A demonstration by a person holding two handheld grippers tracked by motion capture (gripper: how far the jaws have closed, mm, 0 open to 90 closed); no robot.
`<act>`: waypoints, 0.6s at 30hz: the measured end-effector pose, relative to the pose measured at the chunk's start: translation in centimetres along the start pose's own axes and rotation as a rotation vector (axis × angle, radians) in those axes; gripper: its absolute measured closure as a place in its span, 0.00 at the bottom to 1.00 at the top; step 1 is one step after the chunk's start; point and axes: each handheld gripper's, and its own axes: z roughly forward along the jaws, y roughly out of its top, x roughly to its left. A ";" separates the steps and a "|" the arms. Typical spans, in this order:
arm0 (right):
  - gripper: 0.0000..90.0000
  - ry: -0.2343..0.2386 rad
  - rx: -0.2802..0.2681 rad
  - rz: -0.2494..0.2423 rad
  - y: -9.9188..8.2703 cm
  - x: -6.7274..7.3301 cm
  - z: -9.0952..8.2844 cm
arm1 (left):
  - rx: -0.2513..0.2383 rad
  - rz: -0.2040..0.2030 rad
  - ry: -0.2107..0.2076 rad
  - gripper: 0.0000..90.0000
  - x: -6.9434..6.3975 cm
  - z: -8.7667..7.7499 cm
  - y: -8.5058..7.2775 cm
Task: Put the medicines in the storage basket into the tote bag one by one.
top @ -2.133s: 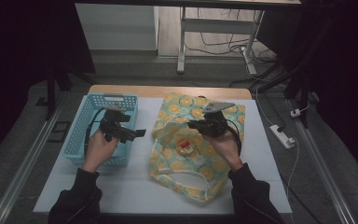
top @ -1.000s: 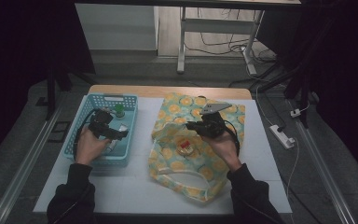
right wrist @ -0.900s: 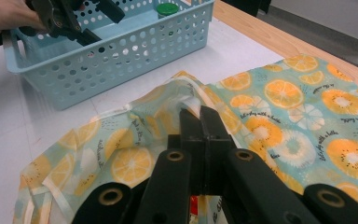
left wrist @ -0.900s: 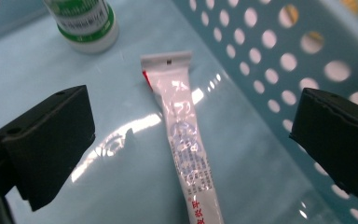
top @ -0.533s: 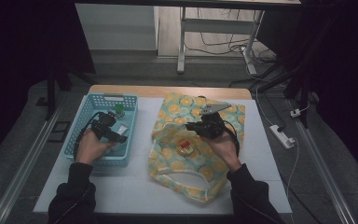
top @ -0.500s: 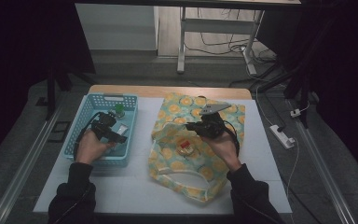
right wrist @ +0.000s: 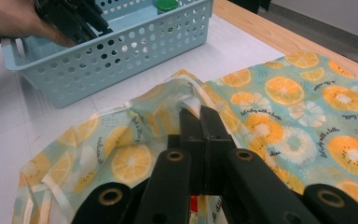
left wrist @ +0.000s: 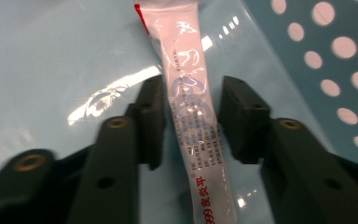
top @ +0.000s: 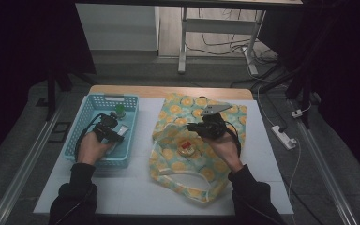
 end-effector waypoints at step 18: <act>1.00 -0.001 0.002 0.001 0.0 0.0 -0.1 | -0.127 -0.085 0.006 0.79 0.4 -1.8 -0.1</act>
